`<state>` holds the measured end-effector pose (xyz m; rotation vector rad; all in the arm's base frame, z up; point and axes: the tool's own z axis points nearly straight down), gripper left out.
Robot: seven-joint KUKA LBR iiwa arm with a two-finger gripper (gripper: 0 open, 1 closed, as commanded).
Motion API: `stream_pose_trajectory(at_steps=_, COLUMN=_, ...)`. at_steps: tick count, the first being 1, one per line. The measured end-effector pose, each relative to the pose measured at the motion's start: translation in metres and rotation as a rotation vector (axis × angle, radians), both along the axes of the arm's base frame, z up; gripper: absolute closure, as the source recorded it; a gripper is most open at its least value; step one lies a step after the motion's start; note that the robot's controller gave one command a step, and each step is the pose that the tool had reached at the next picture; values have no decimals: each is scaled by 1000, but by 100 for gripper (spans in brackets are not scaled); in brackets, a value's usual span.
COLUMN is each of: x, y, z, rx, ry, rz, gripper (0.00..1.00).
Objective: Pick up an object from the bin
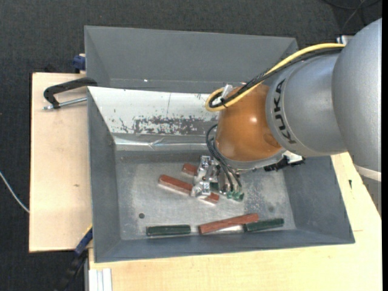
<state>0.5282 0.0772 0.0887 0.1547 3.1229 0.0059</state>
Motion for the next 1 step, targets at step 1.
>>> stream_pose_trajectory(at_steps=1, x=0, y=0, z=0, rx=0, ry=0, rz=-1, gripper=100)
